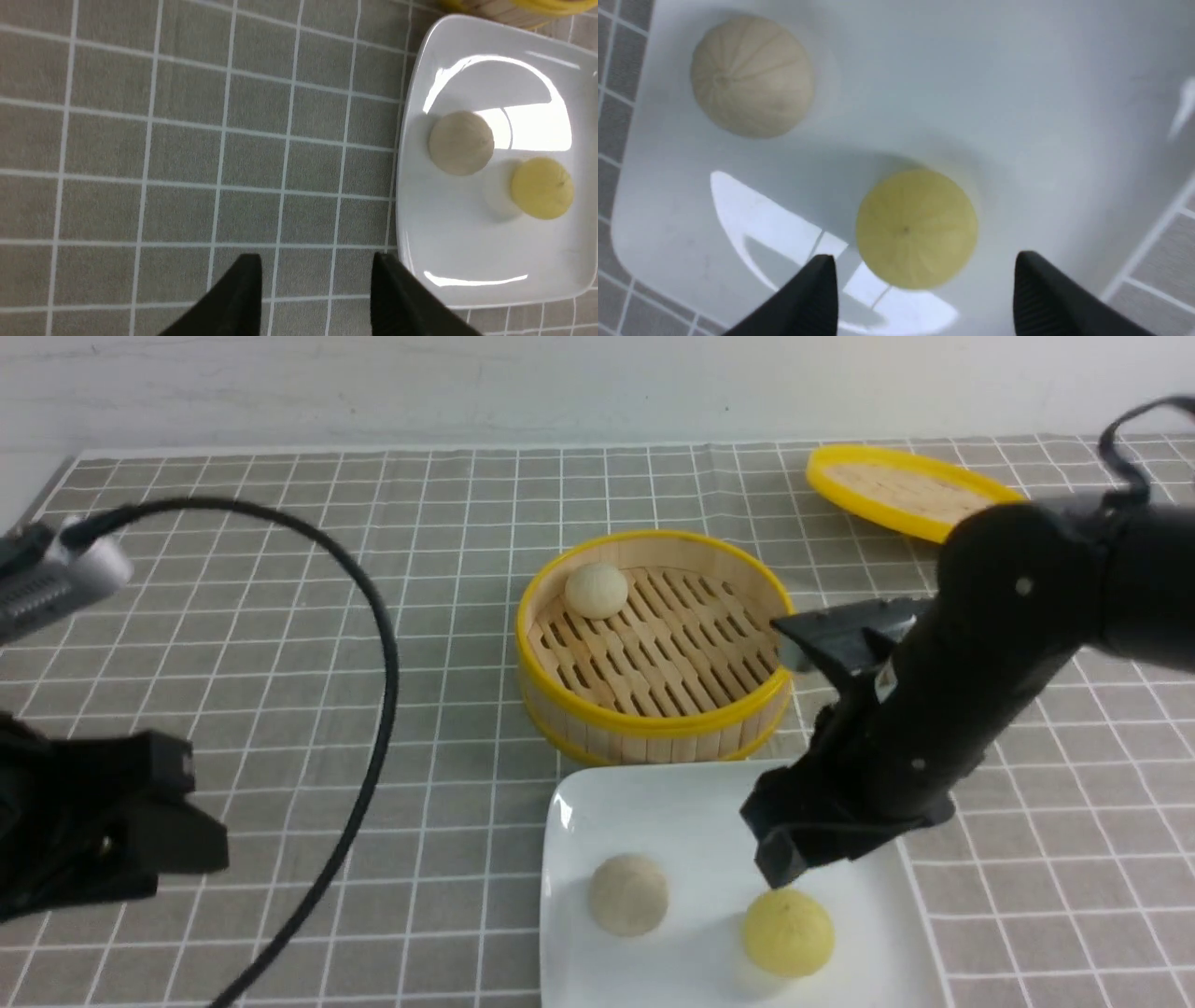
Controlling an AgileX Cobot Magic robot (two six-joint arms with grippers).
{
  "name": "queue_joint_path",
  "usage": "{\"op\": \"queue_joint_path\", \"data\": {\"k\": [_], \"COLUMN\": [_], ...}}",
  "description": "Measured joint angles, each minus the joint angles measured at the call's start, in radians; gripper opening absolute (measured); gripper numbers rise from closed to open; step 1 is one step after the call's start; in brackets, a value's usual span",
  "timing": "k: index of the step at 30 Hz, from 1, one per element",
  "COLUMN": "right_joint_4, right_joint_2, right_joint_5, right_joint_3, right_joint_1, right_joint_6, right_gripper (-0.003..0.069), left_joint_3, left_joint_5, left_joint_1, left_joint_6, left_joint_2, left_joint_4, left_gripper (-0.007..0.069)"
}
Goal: Put the steamed buns into the plate on the grey tablecloth.
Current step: 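Reach into the bamboo steamer and grasp a bun with the left gripper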
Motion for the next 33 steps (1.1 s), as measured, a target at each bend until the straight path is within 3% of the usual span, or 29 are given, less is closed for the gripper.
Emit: {"op": "queue_joint_path", "data": {"k": [5,6,7,8,11,20,26,33], "right_joint_4": [-0.106,-0.147,-0.152,-0.180,-0.204,-0.206,-0.236,-0.251], "right_joint_2": [-0.132,-0.193,-0.200,-0.270,-0.365,-0.604,-0.620,-0.622], "right_joint_5": [0.147,0.180,0.187,0.199,0.205,0.068,0.003,-0.015], "right_joint_3": [-0.047,-0.041,-0.039,-0.015,0.062,0.340,0.416,0.420], "right_joint_1": [-0.037,-0.048,-0.050,-0.057,-0.061,-0.061,-0.061,-0.061], "right_joint_6": [0.003,0.019,0.020,0.034,0.052,0.052,0.052,0.052], "right_gripper": [0.0321,0.0218,0.0205,0.0100,-0.0005,-0.0015,-0.0015,-0.0011], "left_joint_3": [-0.101,-0.145,-0.150,-0.198,-0.268,-0.722,-1.122,-1.448], "left_joint_5": [0.002,0.002,0.002,0.001,-0.015,-0.050,0.052,0.085], "left_joint_1": [0.000,0.000,-0.001,-0.018,-0.092,-0.389,-0.464,-0.478], "left_joint_6": [0.026,0.033,0.035,0.045,0.047,-0.083,-0.165,-0.200], "left_joint_2": [0.137,0.204,0.212,0.275,0.354,0.786,1.098,1.330], "left_joint_4": [-0.024,-0.055,-0.059,-0.087,-0.094,0.052,0.162,0.310], "left_gripper": [0.0358,0.0358,0.0358,0.0358,0.0358,0.0360,0.0393,0.0409]}}
